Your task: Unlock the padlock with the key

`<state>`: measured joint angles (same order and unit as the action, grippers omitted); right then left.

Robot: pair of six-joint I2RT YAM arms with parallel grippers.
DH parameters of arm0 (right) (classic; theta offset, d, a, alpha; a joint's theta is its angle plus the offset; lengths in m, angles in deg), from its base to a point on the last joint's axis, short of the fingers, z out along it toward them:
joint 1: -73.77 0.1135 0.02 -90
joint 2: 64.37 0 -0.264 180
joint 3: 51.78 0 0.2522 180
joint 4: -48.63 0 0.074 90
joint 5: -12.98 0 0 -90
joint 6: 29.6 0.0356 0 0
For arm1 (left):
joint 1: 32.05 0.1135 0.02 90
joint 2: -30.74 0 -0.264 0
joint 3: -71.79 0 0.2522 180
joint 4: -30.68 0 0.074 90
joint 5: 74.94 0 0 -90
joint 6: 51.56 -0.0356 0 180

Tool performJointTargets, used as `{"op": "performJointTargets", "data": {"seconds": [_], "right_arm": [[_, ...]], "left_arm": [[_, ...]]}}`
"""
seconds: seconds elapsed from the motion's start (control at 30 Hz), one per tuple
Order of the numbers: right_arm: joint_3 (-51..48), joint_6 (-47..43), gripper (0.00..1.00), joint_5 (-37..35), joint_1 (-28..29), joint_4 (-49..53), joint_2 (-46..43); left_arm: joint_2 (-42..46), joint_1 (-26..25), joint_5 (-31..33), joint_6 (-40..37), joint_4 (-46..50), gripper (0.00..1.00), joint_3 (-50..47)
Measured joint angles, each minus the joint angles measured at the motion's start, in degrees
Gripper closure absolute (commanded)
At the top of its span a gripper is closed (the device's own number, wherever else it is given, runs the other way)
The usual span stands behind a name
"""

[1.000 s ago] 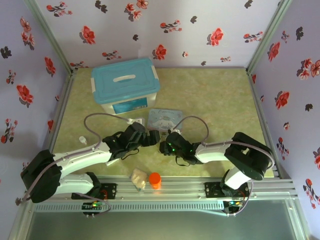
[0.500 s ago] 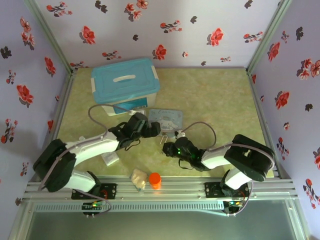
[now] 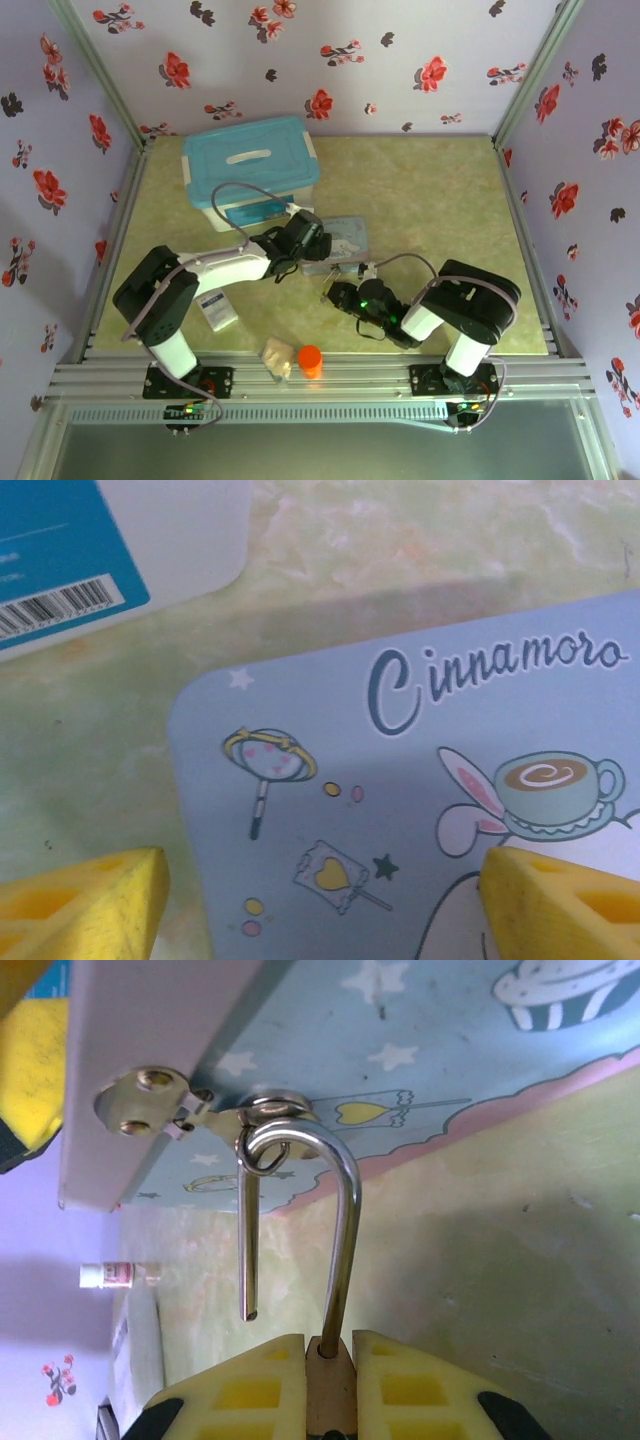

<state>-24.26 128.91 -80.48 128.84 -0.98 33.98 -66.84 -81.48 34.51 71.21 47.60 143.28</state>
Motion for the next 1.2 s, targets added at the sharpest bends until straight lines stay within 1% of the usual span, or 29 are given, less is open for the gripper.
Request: {"op": "performJointTargets", "data": {"seconds": [0.2,0.4,0.5,0.67,0.73,0.9,1.03,1.13,1.2], "right_arm": [[1.09,4.74,1.0,-9.44,3.41,-2.54,2.69],[2.49,9.09,1.0,-17.46,5.68,-1.25,3.56],[2.84,10.64,1.0,-21.73,5.99,0.92,2.82],[3.93,10.62,1.0,-30.99,5.55,5.11,1.99],[4.5,10.62,1.0,-33.62,5.25,6.01,1.99],[4.61,9.6,1.0,-36.59,4.37,6.25,1.99],[4.44,8.59,1.0,-38.73,1.99,5.77,1.2],[3.32,7.89,1.0,-38.45,-0.02,6.03,-0.85],[3.1,7.37,1.0,-36.26,-1.77,7.15,-2.32]], "left_arm": [[-2.6,-2.91,6.08,-0.61,-0.48,0.26,1.88],[-3.39,-4.15,9.33,-0.63,-3.41,0.28,1.09],[-3.39,-4.61,10.56,-0.81,-5.51,0.3,-0.02],[-3.74,-5.6,12.57,-1.79,-8.52,0.31,-1.16],[-3.96,-5.84,13.14,-2.03,-9.75,0.31,-1.55],[-4.59,-6.14,14.23,-3.06,-12.72,0.31,-2.32],[-4.63,-6.25,14.62,-3.21,-14.05,0.31,-2.91],[-4.66,-6.29,14.75,-3.21,-14.56,0.3,-3.17],[-4.7,-6.29,14.86,-3.21,-14.6,0.28,-3.17]]}}
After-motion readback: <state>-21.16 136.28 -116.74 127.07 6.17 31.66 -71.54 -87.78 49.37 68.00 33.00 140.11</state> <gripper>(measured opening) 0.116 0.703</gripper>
